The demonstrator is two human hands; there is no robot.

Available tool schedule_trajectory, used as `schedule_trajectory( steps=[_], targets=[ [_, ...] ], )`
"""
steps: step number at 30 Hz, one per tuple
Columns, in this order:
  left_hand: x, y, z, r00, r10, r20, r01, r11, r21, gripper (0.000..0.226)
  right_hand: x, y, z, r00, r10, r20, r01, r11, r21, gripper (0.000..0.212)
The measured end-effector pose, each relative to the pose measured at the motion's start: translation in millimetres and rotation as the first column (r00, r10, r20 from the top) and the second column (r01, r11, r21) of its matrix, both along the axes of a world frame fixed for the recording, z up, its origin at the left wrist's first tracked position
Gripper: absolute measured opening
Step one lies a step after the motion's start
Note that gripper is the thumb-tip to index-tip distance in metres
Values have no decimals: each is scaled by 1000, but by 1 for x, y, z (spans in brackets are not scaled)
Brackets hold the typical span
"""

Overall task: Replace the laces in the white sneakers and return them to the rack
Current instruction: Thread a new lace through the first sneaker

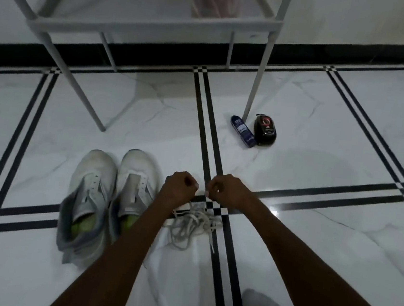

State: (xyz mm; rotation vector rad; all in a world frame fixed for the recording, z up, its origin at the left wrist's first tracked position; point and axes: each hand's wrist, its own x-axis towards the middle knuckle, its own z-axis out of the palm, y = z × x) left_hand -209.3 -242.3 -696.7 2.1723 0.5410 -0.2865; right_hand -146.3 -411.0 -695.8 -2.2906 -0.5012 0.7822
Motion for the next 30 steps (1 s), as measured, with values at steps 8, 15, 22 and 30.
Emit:
schedule_trajectory(
  steps=[8, 15, 22, 30],
  targets=[
    [-33, 8, -24, 959, -256, -119, 282, 898, 338, 46, -42, 5, -27, 991, 129, 26, -126, 988, -93, 17],
    [-20, 8, -5, 1000, -12, 27, 9, 992, 128, 7, -18, -7, -11, 982, -172, 81, 177, 983, -51, 8],
    [26, 24, 92, 953, 264, 151, -167, 868, -468, 21, 28, -1, 63, 966, -257, 0, 247, 928, 277, 11],
    [41, 47, 158, 926, 64, 373, 93, 917, -387, 23, 50, 16, 155, 995, 94, 30, -98, 936, 338, 52]
  ],
)
